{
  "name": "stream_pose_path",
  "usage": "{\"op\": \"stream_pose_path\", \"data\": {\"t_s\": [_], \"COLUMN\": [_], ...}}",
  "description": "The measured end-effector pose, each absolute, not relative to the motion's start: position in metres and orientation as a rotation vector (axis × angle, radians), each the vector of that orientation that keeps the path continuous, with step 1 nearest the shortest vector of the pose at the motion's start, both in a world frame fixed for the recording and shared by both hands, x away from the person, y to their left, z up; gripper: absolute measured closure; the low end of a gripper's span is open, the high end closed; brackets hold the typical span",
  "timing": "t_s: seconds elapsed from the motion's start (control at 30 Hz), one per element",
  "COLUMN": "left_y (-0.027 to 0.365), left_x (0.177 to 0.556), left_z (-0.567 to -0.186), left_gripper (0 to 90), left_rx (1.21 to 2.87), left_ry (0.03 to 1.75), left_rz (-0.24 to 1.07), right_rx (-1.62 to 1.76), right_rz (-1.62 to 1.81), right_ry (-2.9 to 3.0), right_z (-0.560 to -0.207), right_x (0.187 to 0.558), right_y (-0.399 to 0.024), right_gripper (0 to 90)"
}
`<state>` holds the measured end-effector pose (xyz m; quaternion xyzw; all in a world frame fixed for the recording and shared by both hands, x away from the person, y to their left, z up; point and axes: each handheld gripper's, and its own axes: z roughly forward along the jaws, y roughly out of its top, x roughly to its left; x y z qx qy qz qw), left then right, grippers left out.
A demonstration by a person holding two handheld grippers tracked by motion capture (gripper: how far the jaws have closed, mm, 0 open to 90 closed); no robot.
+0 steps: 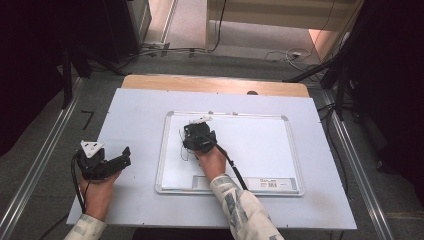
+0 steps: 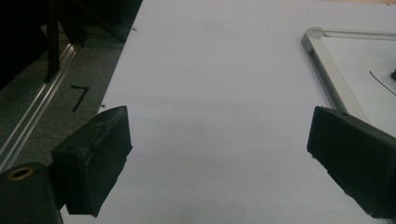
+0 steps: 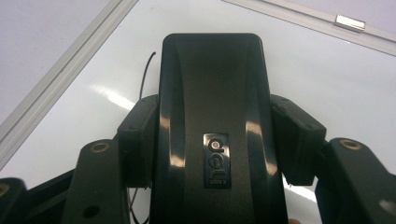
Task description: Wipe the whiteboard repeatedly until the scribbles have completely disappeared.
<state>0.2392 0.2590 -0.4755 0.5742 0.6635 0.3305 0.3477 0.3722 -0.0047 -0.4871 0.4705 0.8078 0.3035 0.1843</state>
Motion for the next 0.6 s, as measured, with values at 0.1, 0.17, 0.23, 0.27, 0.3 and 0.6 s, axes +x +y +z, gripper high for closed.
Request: {"op": "stream_pose_path", "data": {"t_s": [0.1, 0.17, 0.23, 0.27, 0.3, 0.6], "left_y": [0.259, 0.259, 0.259, 0.259, 0.259, 0.259], "left_x": [0.239, 0.239, 0.239, 0.239, 0.239, 0.239], "left_z": [-0.475, -0.475, -0.475, -0.475, -0.475, -0.475], "left_gripper": [6.8, 6.8, 6.8, 6.7, 6.8, 6.7], "left_rx": [1.488, 1.489, 1.489, 1.488, 1.488, 1.489], "left_ry": [1.722, 1.720, 1.719, 1.719, 1.718, 1.720], "left_rz": [0.857, 0.856, 0.856, 0.857, 0.857, 0.856], "right_rx": [1.325, 1.316, 1.310, 1.309, 1.306, 1.276], "right_rz": [0.860, 0.859, 0.862, 0.864, 0.864, 0.877], "right_ry": [2.281, 2.288, 2.293, 2.296, 2.300, 2.324], "right_z": [-0.487, -0.487, -0.487, -0.487, -0.487, -0.488], "right_x": [0.370, 0.369, 0.368, 0.367, 0.367, 0.360], "right_y": [-0.002, 0.000, 0.002, 0.004, 0.005, 0.016], "right_gripper": [37.9, 37.9, 37.9, 38.0, 37.9, 37.9]}}
